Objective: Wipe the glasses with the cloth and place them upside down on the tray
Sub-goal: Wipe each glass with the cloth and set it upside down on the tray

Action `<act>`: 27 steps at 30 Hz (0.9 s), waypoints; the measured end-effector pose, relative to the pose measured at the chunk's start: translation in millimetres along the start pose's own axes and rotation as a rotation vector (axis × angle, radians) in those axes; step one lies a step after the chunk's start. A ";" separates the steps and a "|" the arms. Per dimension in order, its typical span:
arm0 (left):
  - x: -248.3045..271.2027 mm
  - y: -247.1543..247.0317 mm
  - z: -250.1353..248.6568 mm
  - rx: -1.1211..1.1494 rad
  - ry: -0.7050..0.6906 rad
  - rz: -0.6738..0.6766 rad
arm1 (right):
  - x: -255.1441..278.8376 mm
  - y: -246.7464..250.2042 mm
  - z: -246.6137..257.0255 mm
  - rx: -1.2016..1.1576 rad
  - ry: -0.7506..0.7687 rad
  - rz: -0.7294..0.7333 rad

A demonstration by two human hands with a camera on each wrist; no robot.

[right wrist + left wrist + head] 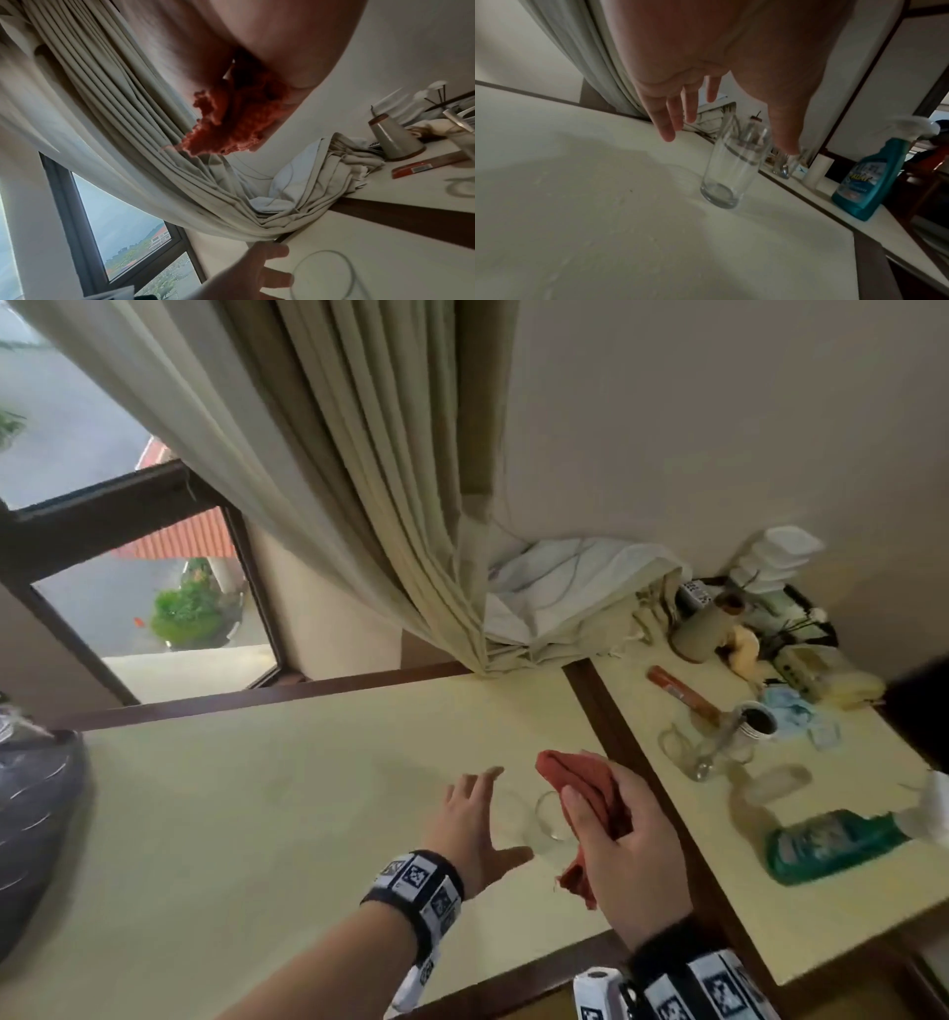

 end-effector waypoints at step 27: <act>31.1 57.5 -30.0 0.571 -0.100 -0.323 | -36.2 39.1 26.7 -0.099 0.181 -0.049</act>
Point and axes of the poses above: each hand's wrist, its own x-axis away from the middle knuckle, its own y-axis out of the back of the hand, z = x × y, the point moved 4 cm from there along -x, towards the middle knuckle, and after that the axes turned 10 degrees about x, right-handed, at the moved point
